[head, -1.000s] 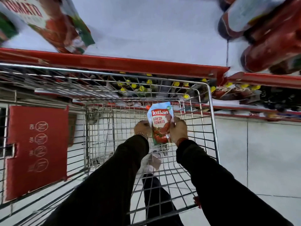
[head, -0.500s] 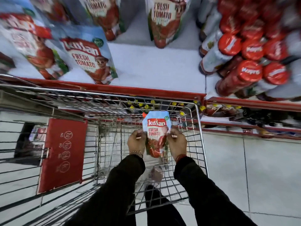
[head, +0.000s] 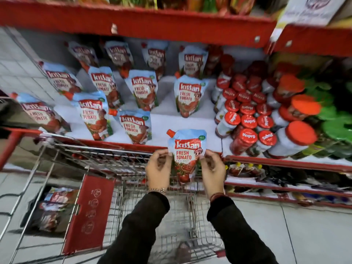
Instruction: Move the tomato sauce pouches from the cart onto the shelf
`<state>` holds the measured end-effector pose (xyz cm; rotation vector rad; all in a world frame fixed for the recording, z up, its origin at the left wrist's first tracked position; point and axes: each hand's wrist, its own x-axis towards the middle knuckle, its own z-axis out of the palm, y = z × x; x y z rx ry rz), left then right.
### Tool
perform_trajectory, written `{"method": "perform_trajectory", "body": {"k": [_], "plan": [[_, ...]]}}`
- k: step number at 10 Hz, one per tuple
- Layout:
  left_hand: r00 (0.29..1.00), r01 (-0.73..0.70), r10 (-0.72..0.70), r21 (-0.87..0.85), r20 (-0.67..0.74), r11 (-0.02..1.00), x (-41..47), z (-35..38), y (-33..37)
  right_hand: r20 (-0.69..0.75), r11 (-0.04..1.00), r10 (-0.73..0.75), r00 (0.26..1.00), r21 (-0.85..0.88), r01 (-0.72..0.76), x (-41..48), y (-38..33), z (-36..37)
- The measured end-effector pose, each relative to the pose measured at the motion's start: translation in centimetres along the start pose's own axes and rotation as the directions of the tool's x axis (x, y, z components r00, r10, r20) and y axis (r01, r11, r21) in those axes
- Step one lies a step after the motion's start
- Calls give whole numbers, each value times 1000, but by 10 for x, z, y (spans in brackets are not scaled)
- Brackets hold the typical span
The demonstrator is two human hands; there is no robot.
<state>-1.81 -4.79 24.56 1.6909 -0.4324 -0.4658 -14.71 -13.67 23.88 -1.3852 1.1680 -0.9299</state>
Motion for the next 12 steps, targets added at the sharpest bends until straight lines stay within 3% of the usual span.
{"method": "perform_trajectory", "body": {"k": [2, 3, 9, 12], "plan": [[979, -202, 205, 133, -11, 970, 43, 9, 55, 21, 992, -126, 992, -10, 126, 39, -46, 6], [971, -236, 241, 167, -8, 957, 62, 17, 64, 26, 987, -156, 987, -27, 157, 55, -59, 7], [991, -133, 133, 230, 17, 964, 73, 31, 45, 113, 966, -70, 991, -242, 96, 68, -50, 7], [986, -164, 154, 279, 58, 946, 55, 26, 66, 158, 947, -55, 986, -303, 101, 59, -72, 3]]}}
